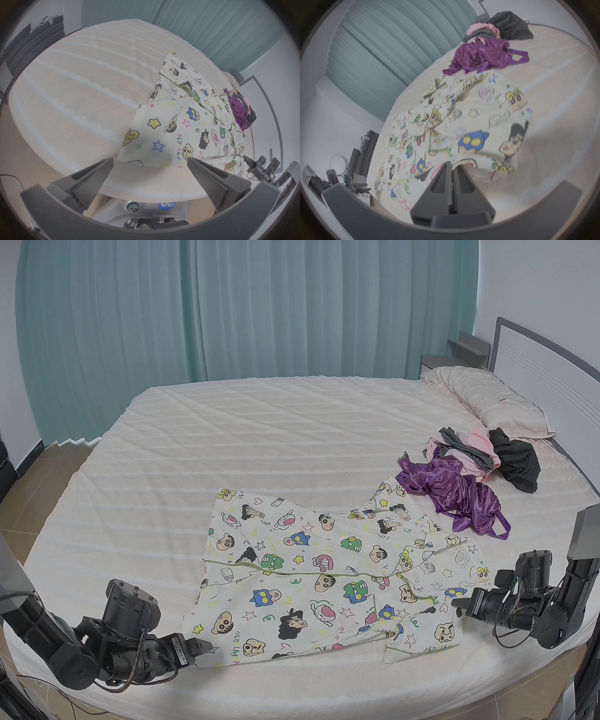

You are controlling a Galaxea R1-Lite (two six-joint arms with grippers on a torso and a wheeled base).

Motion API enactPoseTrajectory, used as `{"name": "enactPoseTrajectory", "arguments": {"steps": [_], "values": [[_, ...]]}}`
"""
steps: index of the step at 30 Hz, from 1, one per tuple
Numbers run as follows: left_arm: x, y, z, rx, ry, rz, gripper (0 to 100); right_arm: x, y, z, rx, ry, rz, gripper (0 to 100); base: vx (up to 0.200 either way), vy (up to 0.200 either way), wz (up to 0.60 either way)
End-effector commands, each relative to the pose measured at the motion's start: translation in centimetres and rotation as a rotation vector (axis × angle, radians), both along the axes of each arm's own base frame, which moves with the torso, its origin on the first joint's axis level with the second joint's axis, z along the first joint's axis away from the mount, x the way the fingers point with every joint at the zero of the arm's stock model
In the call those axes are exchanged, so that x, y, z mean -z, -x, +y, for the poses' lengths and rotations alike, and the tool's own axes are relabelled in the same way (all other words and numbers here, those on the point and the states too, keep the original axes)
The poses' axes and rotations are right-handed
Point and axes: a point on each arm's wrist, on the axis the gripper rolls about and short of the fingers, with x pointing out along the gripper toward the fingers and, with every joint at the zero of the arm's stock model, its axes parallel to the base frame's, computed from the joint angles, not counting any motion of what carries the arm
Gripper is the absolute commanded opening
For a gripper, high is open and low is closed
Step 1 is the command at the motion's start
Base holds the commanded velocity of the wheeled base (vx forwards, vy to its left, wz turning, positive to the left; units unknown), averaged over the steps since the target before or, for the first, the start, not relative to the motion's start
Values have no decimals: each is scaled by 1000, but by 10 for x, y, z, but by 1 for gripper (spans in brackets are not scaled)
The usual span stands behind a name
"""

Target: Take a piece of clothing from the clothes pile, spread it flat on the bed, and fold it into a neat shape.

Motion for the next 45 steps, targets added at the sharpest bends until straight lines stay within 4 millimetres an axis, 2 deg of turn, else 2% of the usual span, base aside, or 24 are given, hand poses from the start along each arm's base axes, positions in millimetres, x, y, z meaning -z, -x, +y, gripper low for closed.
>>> {"name": "enactPoseTrajectory", "arguments": {"steps": [1, 8, 11, 12, 18, 25, 27, 30, 34, 41, 42, 45], "values": [[4, -2, -2, -13, 10, 18, 100, 0, -26, -9, 41, -3, -37, 0, 0, 0, 0], [7, -4, -3, -13, 15, 22, 100, 4, -51, -7, 39, -5, -31, 0, 0, 0, 0], [8, -5, -3, -13, 14, 24, 100, 8, -55, -4, 30, -5, -22, 0, 0, 0, 0], [8, -5, -3, -16, 17, 20, 100, 10, -55, -4, 29, -4, -14, 100, 0, 0, 0], [10, -5, -3, -16, 16, 22, 100, 7, -47, -8, 41, -7, -15, 100, 0, 0, 0], [10, -5, -4, -15, 16, 22, 100, -18, -32, -22, 88, -12, -65, 100, 0, 0, 0], [10, -5, -4, -15, 15, 24, 100, -24, -15, -21, 79, -16, -57, 100, 0, 0, 0], [10, -5, -4, -11, 16, 22, 100, -22, 3, -15, 41, -23, -16, 100, 0, 0, 0], [10, -2, -7, 6, 13, 25, 100, -17, 18, -6, -18, -38, 39, 100, 0, 0, 0], [11, 0, -9, 17, 10, 27, 100, -4, 17, 6, -72, -29, 89, 100, 0, 0, 0], [11, 0, -9, 17, 10, 27, 100, -2, 16, 7, -76, -26, 95, 0, 0, 0, 0], [11, 0, -9, 17, 10, 27, 100, 5, 10, 7, -68, -21, 102, 0, 0, 0, 0]]}}
